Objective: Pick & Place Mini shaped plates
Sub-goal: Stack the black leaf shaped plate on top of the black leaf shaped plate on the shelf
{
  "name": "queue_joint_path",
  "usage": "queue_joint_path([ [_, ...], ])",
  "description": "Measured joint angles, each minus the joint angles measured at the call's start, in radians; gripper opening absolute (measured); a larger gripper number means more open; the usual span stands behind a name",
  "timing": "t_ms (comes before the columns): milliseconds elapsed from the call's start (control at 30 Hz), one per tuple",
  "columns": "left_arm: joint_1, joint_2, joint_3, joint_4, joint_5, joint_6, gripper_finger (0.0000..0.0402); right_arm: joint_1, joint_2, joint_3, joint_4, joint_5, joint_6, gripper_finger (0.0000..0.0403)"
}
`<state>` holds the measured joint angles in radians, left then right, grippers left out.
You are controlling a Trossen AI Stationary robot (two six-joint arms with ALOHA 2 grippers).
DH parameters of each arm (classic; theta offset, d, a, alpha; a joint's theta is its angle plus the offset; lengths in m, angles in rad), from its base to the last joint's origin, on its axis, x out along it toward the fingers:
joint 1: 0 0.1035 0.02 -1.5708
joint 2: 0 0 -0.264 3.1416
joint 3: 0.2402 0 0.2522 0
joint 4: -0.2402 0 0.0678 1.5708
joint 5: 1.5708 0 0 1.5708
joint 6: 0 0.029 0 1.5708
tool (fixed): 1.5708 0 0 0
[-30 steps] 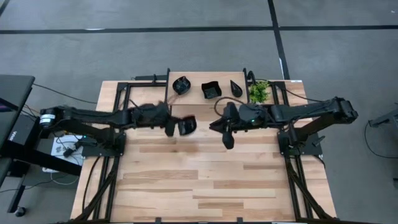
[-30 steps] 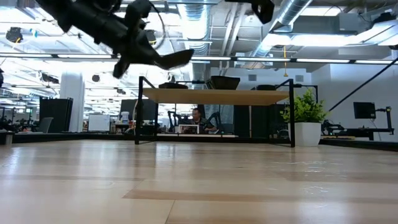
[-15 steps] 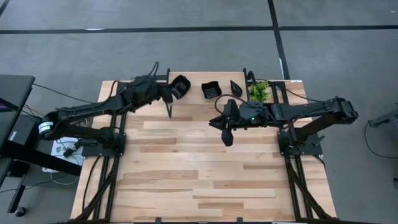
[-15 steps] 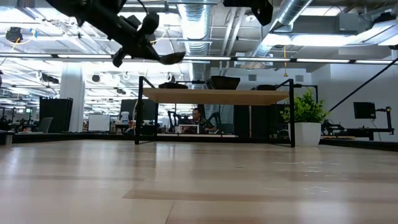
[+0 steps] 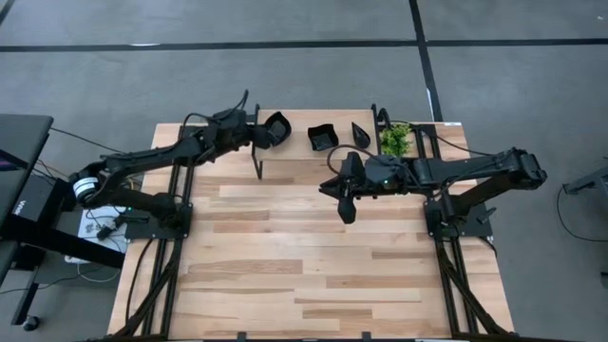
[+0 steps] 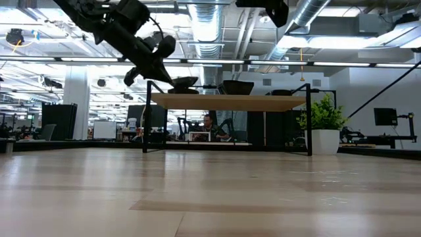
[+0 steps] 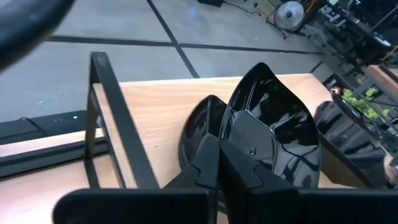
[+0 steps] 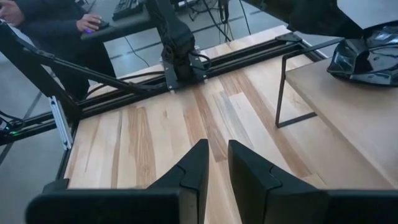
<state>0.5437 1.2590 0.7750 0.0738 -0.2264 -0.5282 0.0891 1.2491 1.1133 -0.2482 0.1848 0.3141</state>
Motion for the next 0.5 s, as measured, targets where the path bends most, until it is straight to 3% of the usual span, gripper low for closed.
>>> queue_joint_path([
  [133,0.018,-0.002,0.000,0.002,0.000,0.000,0.0005,-0.002,0.000,0.000,-0.002,0.003,0.000,0.0056],
  [233,0.030,-0.007,0.000,0.004,0.023,0.000,0.0005,-0.015,-0.009,0.000,-0.042,0.075,0.004,0.0056],
  [367,0.036,-0.007,0.000,0.002,0.055,0.000,0.0005,-0.099,-0.035,0.091,-0.405,0.264,0.127,0.0045],
  [433,0.036,-0.007,0.000,0.002,0.055,0.000,0.0005,-0.174,-0.037,0.156,-0.603,0.278,0.187,0.0035],
  [500,0.036,-0.007,0.000,0.002,0.056,0.000,0.0005,-0.267,-0.035,0.198,-0.719,0.210,0.207,0.0026],
])
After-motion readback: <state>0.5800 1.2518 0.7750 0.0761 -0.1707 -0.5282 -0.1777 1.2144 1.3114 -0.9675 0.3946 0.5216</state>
